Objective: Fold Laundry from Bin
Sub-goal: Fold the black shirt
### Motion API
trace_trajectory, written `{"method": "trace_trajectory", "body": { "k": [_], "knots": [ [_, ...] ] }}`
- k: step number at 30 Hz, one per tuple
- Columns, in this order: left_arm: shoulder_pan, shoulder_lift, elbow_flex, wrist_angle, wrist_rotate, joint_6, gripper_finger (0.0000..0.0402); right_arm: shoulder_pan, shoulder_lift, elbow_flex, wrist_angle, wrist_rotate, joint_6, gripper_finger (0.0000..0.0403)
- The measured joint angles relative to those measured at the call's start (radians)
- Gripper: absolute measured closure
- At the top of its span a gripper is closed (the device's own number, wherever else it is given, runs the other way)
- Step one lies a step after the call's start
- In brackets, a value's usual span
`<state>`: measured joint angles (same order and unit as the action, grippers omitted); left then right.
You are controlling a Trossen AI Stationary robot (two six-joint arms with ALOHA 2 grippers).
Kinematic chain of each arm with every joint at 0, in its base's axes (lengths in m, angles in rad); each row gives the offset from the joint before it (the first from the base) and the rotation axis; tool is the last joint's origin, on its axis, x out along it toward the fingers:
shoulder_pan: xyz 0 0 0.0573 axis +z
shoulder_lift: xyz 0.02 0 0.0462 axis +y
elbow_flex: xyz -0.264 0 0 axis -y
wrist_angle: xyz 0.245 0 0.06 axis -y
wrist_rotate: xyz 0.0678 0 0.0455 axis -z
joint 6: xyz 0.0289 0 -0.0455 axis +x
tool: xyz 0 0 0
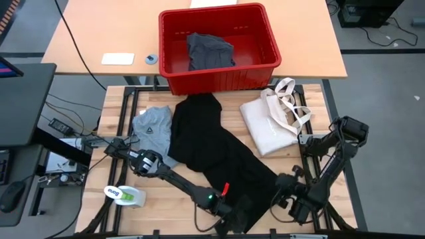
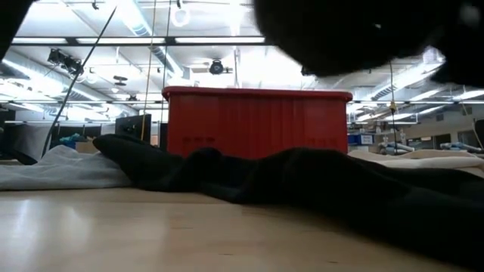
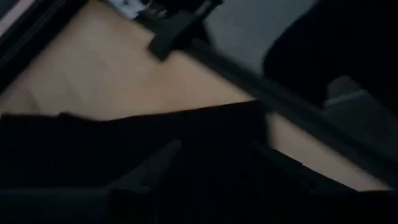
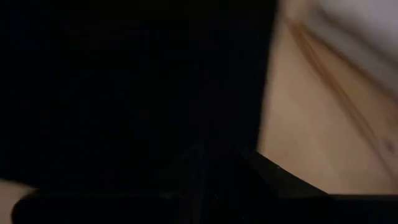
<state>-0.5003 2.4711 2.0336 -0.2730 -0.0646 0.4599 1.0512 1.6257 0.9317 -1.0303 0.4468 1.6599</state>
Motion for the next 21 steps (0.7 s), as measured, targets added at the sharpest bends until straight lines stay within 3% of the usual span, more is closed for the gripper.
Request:
{"method": "trace_trajectory", "body": {
  "k": [4, 10, 21],
  "knots": [
    [0.026, 0.027, 0.000, -0.006, 0.002, 0.019, 0.0219, 0.024, 0.002, -0.081, 0.094, -0.015, 0.117, 0.0312],
    [0.026, 0.042, 0.002, -0.040, 0.032, 0.038, 0.0219, 0.000, 0.030, -0.143, 0.265, -0.017, 0.091, 0.0312],
    [-0.015, -0.062, 0.002, -0.027, 0.026, -0.024, 0.0219, -0.013, 0.048, -0.144, 0.279, 0.011, 0.095, 0.0312]
  ]
}}
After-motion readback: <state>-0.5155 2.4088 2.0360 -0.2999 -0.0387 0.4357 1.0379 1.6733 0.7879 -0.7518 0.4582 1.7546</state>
